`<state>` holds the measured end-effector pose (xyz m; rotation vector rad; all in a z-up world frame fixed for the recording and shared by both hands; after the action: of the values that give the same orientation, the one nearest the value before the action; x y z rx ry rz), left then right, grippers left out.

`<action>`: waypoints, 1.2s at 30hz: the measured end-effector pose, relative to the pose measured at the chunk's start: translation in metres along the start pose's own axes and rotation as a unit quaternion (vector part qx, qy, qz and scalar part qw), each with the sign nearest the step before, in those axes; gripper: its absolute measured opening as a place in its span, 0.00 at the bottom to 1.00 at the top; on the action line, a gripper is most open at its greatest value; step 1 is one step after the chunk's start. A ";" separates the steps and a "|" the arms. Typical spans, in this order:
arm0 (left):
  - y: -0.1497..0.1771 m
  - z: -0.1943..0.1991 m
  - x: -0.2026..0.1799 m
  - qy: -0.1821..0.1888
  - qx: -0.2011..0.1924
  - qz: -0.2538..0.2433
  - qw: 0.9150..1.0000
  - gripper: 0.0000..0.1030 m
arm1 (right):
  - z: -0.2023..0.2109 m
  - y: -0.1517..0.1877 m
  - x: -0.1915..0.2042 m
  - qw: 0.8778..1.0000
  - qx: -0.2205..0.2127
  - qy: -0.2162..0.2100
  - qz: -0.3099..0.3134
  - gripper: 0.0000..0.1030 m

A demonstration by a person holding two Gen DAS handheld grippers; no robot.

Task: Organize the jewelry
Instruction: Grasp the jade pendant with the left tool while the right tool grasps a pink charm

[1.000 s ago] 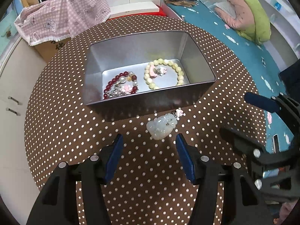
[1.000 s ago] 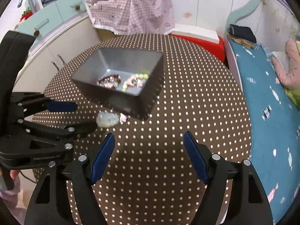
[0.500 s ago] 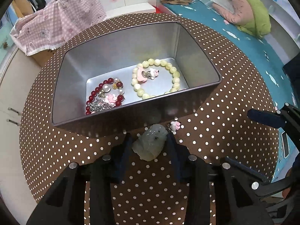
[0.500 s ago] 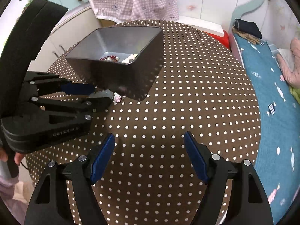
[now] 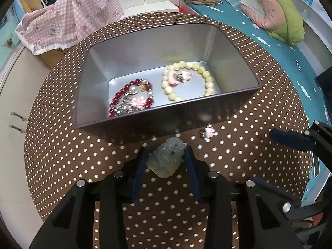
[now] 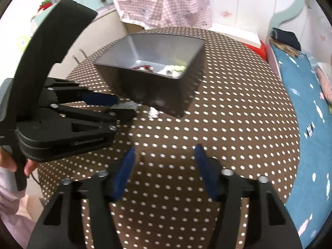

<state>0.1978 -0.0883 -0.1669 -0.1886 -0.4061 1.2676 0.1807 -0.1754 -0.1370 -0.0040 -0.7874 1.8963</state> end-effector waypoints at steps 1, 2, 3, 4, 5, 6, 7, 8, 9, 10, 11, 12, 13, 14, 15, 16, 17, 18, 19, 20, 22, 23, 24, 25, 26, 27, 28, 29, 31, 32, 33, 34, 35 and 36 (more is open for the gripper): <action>0.001 0.000 0.004 0.002 0.001 0.002 1.000 0.35 | -0.001 -0.002 0.002 1.000 0.000 -0.004 0.003 0.48; 0.002 0.000 0.006 0.004 0.002 0.004 1.000 0.35 | -0.003 -0.004 0.005 1.000 0.001 -0.005 0.007 0.47; 0.003 0.000 0.009 0.006 0.003 0.006 1.000 0.35 | -0.006 -0.006 0.007 1.000 0.002 -0.006 0.009 0.45; 0.004 0.001 0.012 0.007 0.003 0.009 1.000 0.35 | -0.009 -0.009 0.009 1.000 0.003 -0.008 0.010 0.44; 0.005 0.001 0.014 0.007 0.003 0.011 1.000 0.35 | -0.013 -0.012 0.012 1.000 0.005 -0.010 0.012 0.43; 0.007 0.001 0.017 0.008 0.003 0.012 1.000 0.35 | -0.017 -0.014 0.015 1.000 0.007 -0.010 0.013 0.41; 0.008 0.002 0.020 0.009 0.002 0.014 1.000 0.35 | -0.020 -0.017 0.017 1.000 0.008 -0.009 0.014 0.39; 0.008 0.002 0.022 0.010 0.002 0.015 1.000 0.35 | -0.024 -0.020 0.018 1.000 0.009 -0.006 0.014 0.38; 0.010 0.002 0.024 0.011 0.001 0.017 1.000 0.35 | -0.027 -0.022 0.019 1.000 0.009 -0.005 0.013 0.36; 0.011 0.003 0.026 0.011 0.000 0.017 1.000 0.35 | -0.030 -0.025 0.020 1.000 0.009 -0.004 0.011 0.34; 0.010 0.003 0.026 0.011 -0.001 0.017 1.000 0.35 | -0.033 -0.029 0.020 1.000 0.009 -0.003 0.008 0.34; 0.010 0.003 0.025 0.012 -0.003 0.016 1.000 0.35 | -0.036 -0.031 0.021 1.000 0.009 -0.001 0.007 0.32; 0.010 0.003 0.025 0.016 -0.003 0.016 1.000 0.35 | -0.038 -0.033 0.022 1.000 0.009 0.004 0.008 0.31; 0.011 0.003 0.025 0.021 -0.002 0.017 1.000 0.35 | -0.041 -0.036 0.022 1.000 0.010 0.010 0.009 0.31; 0.012 0.002 0.026 0.026 -0.002 0.017 1.000 0.35 | -0.044 -0.039 0.023 1.000 0.012 0.017 0.011 0.30; 0.012 0.002 0.026 0.028 -0.003 0.017 0.999 0.35 | -0.046 -0.041 0.023 1.000 0.012 0.022 0.009 0.30; 0.012 0.003 0.027 0.029 -0.005 0.015 0.999 0.35 | -0.048 -0.044 0.023 1.000 0.012 0.026 0.008 0.30; 0.013 0.003 0.028 0.029 -0.006 0.015 0.999 0.35 | -0.050 -0.045 0.023 0.999 0.013 0.031 0.008 0.30; 0.013 0.002 0.029 0.030 -0.007 0.015 0.999 0.35 | -0.051 -0.046 0.023 0.999 0.013 0.037 0.010 0.30; 0.013 0.002 0.030 0.036 -0.007 0.015 0.999 0.35 | -0.052 -0.047 0.023 0.999 0.014 0.042 0.011 0.29; 0.012 0.001 0.030 0.044 -0.005 0.017 0.999 0.35 | -0.057 -0.048 0.024 0.999 0.020 0.045 0.009 0.29; 0.012 0.001 0.032 0.046 -0.005 0.017 0.999 0.35 | -0.060 -0.048 0.024 0.999 0.023 0.047 0.008 0.29; 0.013 0.001 0.032 0.046 -0.007 0.017 0.999 0.35 | -0.060 -0.049 0.024 0.998 0.021 0.050 0.011 0.27; 0.013 0.001 0.032 0.047 -0.008 0.016 0.999 0.35 | -0.063 -0.050 0.025 0.998 0.021 0.054 0.016 0.24; 0.013 0.001 0.033 0.048 -0.008 0.016 0.999 0.35 | -0.064 -0.052 0.027 0.998 0.022 0.055 0.021 0.21; 0.014 0.001 0.033 0.051 -0.008 0.016 0.999 0.35 | -0.064 -0.052 0.027 0.998 0.021 0.052 0.020 0.17; 0.014 0.001 0.032 0.052 -0.007 0.016 0.998 0.35 | -0.065 -0.052 0.027 0.998 0.021 0.049 0.017 0.16; 0.014 0.001 0.033 0.054 -0.007 0.018 0.998 0.35 | -0.065 -0.053 0.027 0.998 0.020 0.050 0.015 0.16; 0.014 0.001 0.035 0.053 -0.008 0.020 0.998 0.35 | -0.065 -0.054 0.024 0.998 0.019 0.052 0.013 0.16; 0.015 0.001 0.036 0.052 -0.009 0.021 0.998 0.35 | -0.065 -0.054 0.023 0.998 0.018 0.053 0.011 0.16; 0.016 0.002 0.038 0.051 -0.009 0.023 0.998 0.35 | -0.064 -0.054 0.021 0.998 0.018 0.052 0.009 0.16; 0.016 0.002 0.039 0.049 -0.010 0.027 0.998 0.35 | -0.064 -0.053 0.021 0.998 0.016 0.052 0.008 0.16; 0.016 0.002 0.041 0.050 -0.011 0.030 0.998 0.35 | -0.063 -0.054 0.020 0.998 0.015 0.053 0.008 0.16; 0.015 0.002 0.043 0.051 -0.011 0.031 0.998 0.35 | -0.061 -0.053 0.020 0.998 0.014 0.053 0.008 0.16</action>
<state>0.1937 -0.0435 -0.1621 -0.2856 -0.3285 1.3090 0.2350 -0.1141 -0.1507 -0.0932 -0.6895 1.9057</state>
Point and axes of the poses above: each gripper's, at about its wrist camera, not at the fingertips, and z roughly against the way its jaws point, x to its left, y to its underside, the point moved 4 cm from there along -z, roughly the way its jaws point, and after that the axes turned 10 degrees about -y, right-handed, at the moved point
